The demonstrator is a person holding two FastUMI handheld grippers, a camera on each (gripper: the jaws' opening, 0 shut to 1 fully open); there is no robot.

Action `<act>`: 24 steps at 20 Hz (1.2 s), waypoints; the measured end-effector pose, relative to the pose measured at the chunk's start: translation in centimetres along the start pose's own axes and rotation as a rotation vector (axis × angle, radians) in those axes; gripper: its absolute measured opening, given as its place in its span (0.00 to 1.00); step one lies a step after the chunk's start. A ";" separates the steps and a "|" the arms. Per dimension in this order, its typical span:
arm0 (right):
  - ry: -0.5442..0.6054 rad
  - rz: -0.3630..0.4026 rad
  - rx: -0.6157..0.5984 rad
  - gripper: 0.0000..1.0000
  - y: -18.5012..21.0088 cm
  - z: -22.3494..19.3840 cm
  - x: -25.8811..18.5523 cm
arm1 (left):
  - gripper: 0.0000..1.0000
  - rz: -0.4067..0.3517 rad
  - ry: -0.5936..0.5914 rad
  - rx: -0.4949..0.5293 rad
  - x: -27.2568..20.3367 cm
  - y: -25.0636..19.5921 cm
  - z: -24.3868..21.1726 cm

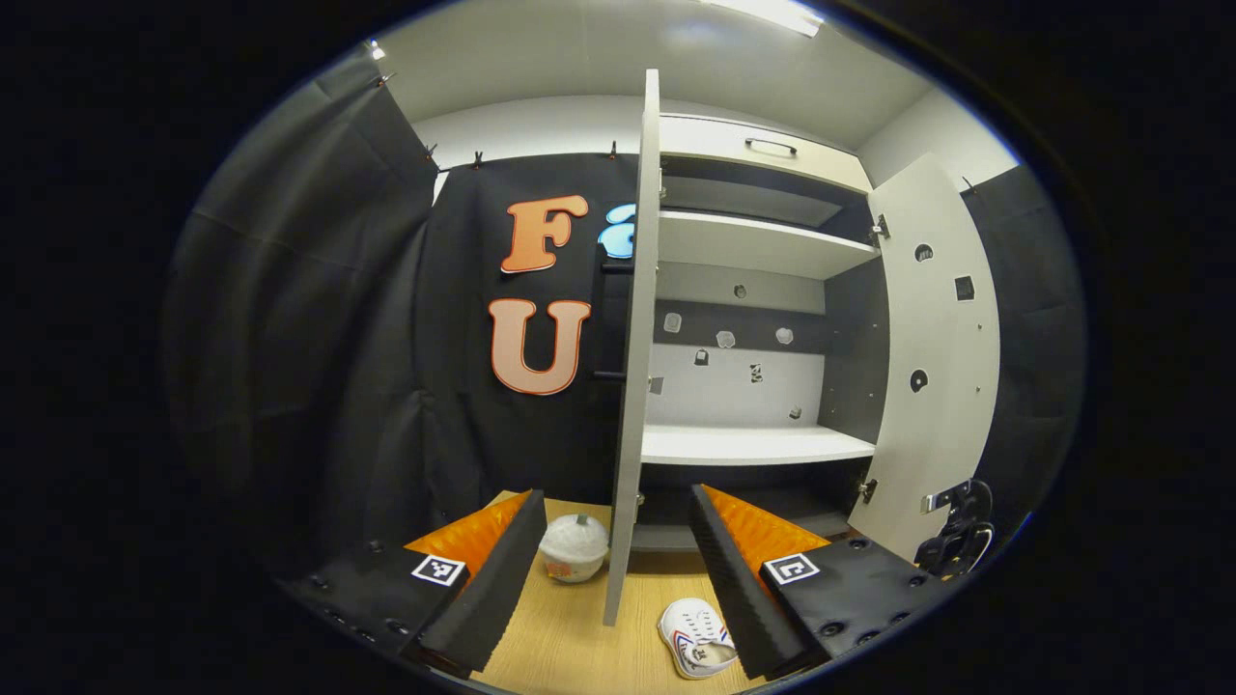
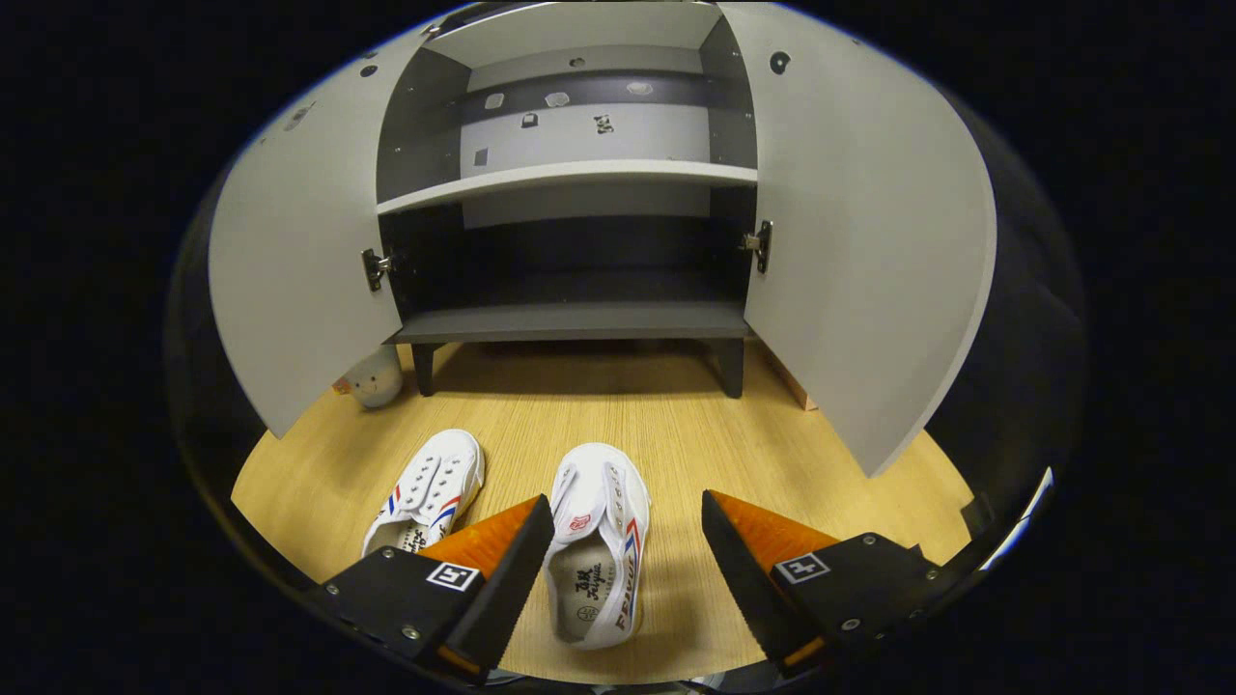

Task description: Grab one shoe with the right hand and put it into the shoe cabinet, grab the other shoe with the left hand and put it into the shoe cabinet; then close the right door with the right hand and the left door with the left hand.

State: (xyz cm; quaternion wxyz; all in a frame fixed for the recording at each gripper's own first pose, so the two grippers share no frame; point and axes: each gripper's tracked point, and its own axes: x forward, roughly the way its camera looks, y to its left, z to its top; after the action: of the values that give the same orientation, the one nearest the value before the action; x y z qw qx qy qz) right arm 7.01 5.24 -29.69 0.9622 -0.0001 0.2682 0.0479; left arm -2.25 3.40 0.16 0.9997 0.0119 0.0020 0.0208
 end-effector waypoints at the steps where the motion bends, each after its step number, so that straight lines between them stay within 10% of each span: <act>1: 0.018 -0.008 0.007 0.95 -0.3 -0.6 0.8 | 0.96 0.007 0.004 0.004 0.0 0.3 -0.1; 7: 0.115 -0.005 0.021 0.94 -0.7 -3.3 3.6 | 0.96 0.036 0.039 0.030 0.2 1.4 -1.7; 15: 0.254 0.007 0.040 0.49 -0.6 -6.2 4.7 | 0.97 0.044 0.063 0.028 0.7 1.5 -2.6; 20: 0.257 -0.008 0.040 0.05 -0.7 -6.2 4.7 | 0.97 0.049 0.076 0.040 0.8 1.5 -3.0; 24: 0.199 0.009 0.040 0.01 -0.2 -3.5 2.4 | 0.99 0.032 0.071 0.041 0.9 0.7 -2.7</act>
State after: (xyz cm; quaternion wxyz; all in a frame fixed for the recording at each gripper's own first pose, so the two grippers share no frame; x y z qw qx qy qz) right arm 7.28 5.13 -33.99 0.9303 0.0156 0.3634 0.0467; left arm -1.37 4.22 -2.56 0.9981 0.0318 0.0375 0.0373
